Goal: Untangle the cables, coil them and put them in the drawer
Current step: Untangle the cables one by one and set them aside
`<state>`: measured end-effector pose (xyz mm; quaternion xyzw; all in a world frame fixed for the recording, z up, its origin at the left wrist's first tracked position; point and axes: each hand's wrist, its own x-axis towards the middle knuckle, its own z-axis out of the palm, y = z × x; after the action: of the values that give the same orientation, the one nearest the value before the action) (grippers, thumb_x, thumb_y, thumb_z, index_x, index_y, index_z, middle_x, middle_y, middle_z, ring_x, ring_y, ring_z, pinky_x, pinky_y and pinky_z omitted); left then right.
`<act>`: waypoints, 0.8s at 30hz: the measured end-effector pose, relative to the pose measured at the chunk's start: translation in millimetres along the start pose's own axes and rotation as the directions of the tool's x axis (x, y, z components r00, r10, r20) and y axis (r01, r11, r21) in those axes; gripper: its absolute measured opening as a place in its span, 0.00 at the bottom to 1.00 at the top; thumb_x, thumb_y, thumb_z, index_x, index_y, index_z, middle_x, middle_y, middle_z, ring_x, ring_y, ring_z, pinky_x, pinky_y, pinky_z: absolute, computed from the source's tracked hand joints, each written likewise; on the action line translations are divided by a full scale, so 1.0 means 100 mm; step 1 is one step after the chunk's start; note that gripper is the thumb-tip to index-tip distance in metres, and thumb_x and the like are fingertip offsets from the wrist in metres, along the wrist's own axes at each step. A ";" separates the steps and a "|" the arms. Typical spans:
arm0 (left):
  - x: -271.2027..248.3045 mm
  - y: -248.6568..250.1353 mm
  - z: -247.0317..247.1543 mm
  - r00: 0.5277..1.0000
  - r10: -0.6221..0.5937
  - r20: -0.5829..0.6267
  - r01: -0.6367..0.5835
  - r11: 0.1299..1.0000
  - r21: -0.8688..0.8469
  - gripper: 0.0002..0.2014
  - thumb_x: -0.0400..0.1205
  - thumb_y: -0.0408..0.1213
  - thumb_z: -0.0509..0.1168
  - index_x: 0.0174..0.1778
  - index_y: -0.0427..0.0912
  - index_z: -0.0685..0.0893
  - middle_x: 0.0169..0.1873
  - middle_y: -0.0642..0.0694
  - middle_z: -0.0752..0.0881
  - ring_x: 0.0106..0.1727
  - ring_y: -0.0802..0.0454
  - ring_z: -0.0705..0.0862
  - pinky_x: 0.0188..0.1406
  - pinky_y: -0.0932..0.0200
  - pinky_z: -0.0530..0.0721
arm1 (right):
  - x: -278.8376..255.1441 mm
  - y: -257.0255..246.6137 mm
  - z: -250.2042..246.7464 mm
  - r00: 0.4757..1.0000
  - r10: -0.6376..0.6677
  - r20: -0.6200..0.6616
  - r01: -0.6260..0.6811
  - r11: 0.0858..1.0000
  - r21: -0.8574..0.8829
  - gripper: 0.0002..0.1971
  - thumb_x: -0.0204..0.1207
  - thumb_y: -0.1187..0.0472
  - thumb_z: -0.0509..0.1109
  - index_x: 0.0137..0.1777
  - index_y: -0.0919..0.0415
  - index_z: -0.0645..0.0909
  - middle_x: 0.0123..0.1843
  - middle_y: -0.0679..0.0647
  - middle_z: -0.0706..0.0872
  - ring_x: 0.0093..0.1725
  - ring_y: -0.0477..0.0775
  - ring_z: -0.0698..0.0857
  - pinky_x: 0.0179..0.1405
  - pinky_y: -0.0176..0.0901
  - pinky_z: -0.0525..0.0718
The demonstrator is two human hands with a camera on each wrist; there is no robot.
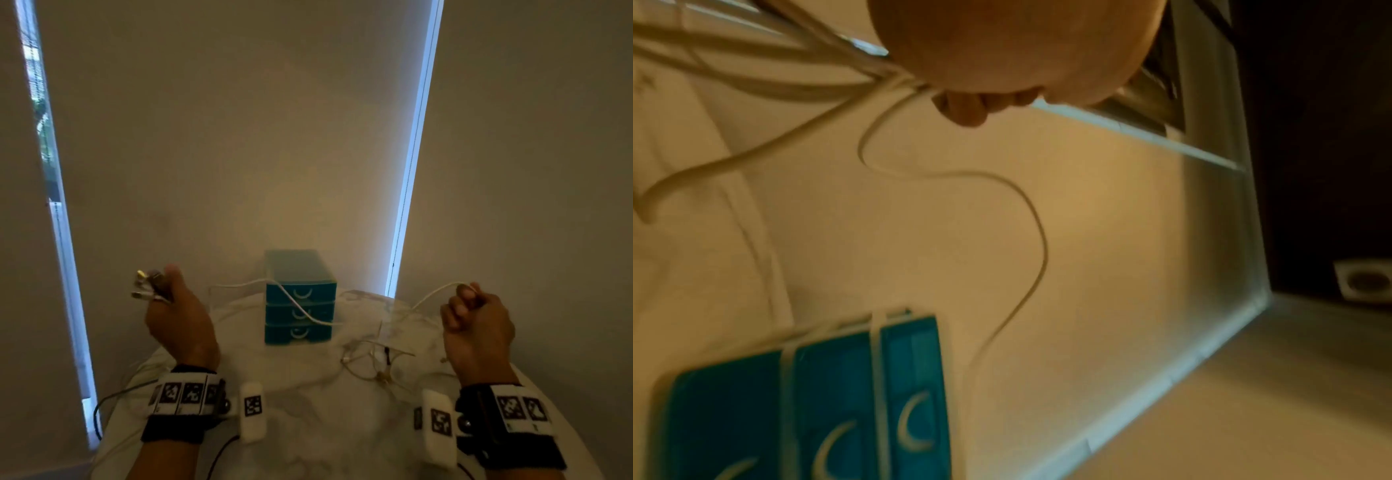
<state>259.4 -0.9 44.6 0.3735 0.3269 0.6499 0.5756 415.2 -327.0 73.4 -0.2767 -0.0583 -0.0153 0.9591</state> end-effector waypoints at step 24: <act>-0.09 -0.05 -0.01 0.984 0.112 0.142 -0.051 0.926 -0.374 0.06 0.85 0.43 0.59 0.45 0.53 0.80 0.34 0.56 0.74 0.35 0.59 0.72 0.36 0.62 0.70 | -0.37 1.15 0.75 0.730 0.411 0.546 0.249 0.584 -0.773 0.13 0.94 0.59 0.64 0.65 0.61 0.90 0.52 0.59 0.96 0.47 0.55 0.94 0.39 0.40 0.90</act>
<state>261.7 -9.1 39.3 0.3232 0.1361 0.6909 0.6322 377.4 -190.0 71.3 -0.6681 -0.3758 0.1098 0.6328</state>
